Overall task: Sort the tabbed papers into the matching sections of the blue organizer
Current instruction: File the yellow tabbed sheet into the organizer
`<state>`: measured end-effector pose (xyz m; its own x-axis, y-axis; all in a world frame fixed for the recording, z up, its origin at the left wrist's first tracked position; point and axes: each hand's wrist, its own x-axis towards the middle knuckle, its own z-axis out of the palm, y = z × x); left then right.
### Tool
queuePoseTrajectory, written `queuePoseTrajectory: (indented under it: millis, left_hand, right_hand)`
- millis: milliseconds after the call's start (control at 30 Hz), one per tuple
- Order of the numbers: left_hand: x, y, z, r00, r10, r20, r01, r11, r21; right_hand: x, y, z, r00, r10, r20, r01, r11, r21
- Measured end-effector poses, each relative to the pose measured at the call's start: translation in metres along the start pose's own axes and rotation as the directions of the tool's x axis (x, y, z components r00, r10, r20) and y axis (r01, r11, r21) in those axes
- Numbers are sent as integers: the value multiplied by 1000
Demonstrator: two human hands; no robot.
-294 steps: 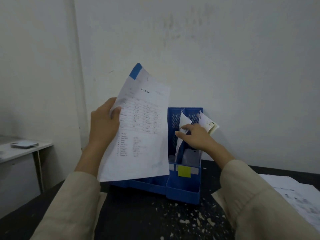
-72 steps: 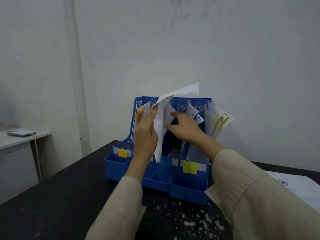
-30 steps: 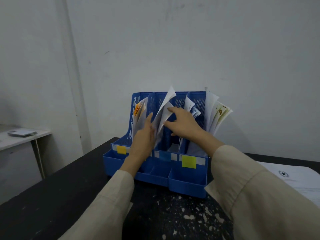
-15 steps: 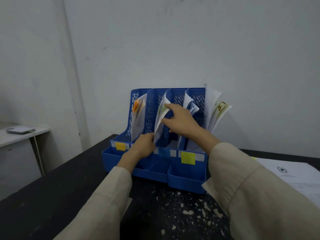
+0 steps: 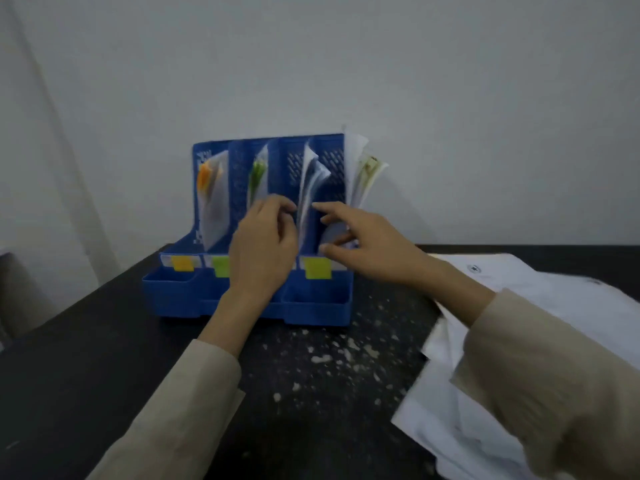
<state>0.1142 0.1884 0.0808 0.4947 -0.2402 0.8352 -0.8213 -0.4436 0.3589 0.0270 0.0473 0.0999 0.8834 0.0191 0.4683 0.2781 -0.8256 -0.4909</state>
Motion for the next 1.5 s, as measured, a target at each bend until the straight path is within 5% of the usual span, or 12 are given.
queuePoseTrajectory:
  millis: [167, 300, 533, 700, 900, 1100, 1300, 1500]
  left_hand:
    - [-26, 65, 46, 945, 181, 272, -136, 975, -178]
    - [-65, 98, 89, 853, 240, 464, -125, 956, -265]
    - [-114, 97, 124, 560, 417, 716, -258, 909, -327]
    - [-117, 93, 125, 462, 427, 777, -331, 896, -296]
    - [-118, 98, 118, 346, 338, 875, -298, 924, -239]
    - [-118, 95, 118, 316, 336, 887, -325, 917, -231]
    - [-118, 94, 121, 340, 293, 893, -284, 938, -200]
    - [-115, 95, 119, 309, 275, 910, -268, 944, -194]
  right_hand:
    - [-84, 36, -41, 964, 237, -119, -241, 970, -17]
    - [-152, 71, -70, 852, 478, -212, -495, 869, -31]
    - [-233, 139, -102, 484, 760, -433, -875, 436, -213]
    - [-236, 146, -101, 382, 809, -447, -909, 243, -337]
    - [-234, 142, -104, 376, 768, -518, -922, 364, -129]
    - [-238, 136, -121, 363, 783, -504, -862, 488, 137]
    - [-244, 129, -137, 309, 950, 41, -951, 308, 15]
    - [-239, 132, -131, 339, 934, -116, -867, 358, 348]
